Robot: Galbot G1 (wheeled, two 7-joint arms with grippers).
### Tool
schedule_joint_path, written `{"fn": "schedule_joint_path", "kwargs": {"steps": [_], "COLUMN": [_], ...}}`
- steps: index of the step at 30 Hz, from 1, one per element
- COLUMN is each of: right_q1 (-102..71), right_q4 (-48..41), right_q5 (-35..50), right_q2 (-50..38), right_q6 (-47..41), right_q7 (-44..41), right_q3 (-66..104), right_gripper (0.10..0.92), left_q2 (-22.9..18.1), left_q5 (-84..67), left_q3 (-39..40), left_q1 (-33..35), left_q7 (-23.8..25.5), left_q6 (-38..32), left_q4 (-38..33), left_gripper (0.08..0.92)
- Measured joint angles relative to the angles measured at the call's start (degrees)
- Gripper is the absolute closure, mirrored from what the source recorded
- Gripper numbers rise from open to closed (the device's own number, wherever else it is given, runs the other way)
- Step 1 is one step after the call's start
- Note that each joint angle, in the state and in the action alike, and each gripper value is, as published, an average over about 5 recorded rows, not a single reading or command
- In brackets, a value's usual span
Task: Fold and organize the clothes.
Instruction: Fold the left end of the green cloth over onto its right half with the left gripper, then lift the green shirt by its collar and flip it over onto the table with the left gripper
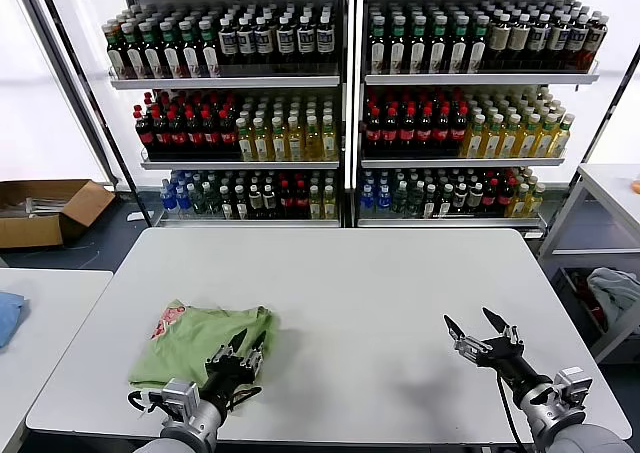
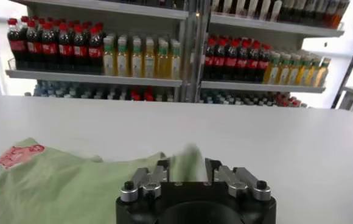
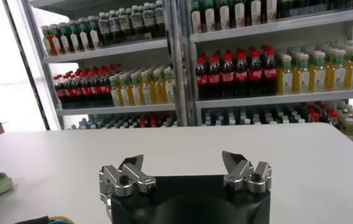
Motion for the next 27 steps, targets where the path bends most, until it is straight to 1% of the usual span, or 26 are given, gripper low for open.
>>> {"fn": "schedule_joint_path", "kwargs": {"steps": [6, 9, 12, 15, 19, 23, 27], "right_q1": [-0.34, -0.66, -1.05, -1.46, -2.00, -2.38, -2.61], "right_q4": [0.29, 0.52, 0.71, 0.95, 1.34, 1.66, 1.81], "right_q5": [-0.01, -0.01, -0.07, -0.26, -0.49, -0.58, -0.68], "right_q2": [0.45, 0.54, 0.68, 0.90, 1.08, 1.07, 0.99], "right_q6": [0.03, 0.14, 0.29, 0.40, 0.46, 0.47, 0.47], "right_q7": [-0.14, -0.33, -0.48, -0.58, -0.64, -0.62, -0.60], "right_q3": [0.11, 0.33, 0.47, 0.46, 0.41, 0.41, 0.45], "right_gripper": [0.203, 0.203, 0.203, 0.203, 0.203, 0.203, 0.203], "left_q2": [0.70, 1.78, 3.49, 5.74, 9.05, 12.06, 13.83], "left_q5": [-3.87, -5.72, -7.16, -8.44, -10.18, -11.60, -12.90], "left_q3": [-0.74, -3.11, -6.85, -10.98, -15.07, -17.41, -18.56], "left_q1": [1.14, 1.02, 0.40, -0.53, -1.84, -3.19, -3.86], "left_q7": [-0.70, -0.46, 0.41, 1.66, 3.29, 4.69, 5.52], "left_q6": [1.21, 1.52, 1.79, 1.77, 1.27, 0.93, 1.17], "left_q4": [-3.83, -4.66, -3.63, -0.68, 4.56, 9.73, 13.84], "left_gripper": [0.372, 0.285, 0.212, 0.182, 0.178, 0.177, 0.177]}}
